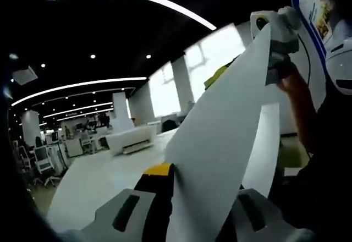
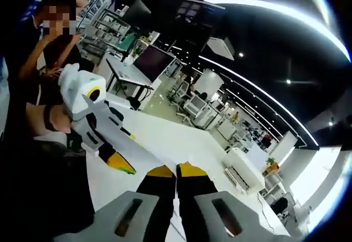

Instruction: Organize the stack of printing papers by aligning and flattening the scattered papers on the table

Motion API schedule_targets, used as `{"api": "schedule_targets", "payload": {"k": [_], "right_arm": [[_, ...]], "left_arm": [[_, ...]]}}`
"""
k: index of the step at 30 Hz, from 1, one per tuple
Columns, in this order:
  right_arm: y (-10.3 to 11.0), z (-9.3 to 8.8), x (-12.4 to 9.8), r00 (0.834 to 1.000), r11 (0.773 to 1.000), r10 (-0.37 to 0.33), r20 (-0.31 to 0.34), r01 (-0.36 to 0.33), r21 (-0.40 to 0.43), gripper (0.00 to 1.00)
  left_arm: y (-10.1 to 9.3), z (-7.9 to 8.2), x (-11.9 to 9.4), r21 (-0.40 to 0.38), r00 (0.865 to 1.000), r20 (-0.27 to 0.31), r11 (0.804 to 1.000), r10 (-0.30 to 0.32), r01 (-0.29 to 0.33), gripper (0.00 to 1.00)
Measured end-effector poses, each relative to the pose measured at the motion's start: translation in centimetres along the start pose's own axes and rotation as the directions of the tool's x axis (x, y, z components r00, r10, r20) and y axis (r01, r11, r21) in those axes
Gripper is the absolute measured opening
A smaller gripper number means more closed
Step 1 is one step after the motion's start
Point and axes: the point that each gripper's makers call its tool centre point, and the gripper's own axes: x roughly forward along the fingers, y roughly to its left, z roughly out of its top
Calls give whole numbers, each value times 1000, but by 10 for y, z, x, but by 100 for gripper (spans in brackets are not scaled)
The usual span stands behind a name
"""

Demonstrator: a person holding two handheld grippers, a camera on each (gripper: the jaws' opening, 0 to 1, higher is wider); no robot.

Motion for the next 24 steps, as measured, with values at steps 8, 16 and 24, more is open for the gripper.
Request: {"api": "schedule_targets", "payload": {"k": [8, 16, 24], "right_arm": [[0, 0, 1, 1000, 1000, 0, 7, 0, -11, 0], [1, 1, 2, 1000, 999, -3, 15, 4, -46, 0], [-1, 4, 3, 999, 997, -17, 28, 19, -69, 0]], "left_arm": [[1, 1, -1, 3, 1000, 11, 1000, 3, -3, 16], [3, 1, -2, 18, 1000, 16, 1000, 15, -15, 9], [5, 3, -4, 20, 1000, 24, 1000, 20, -21, 6]]}}
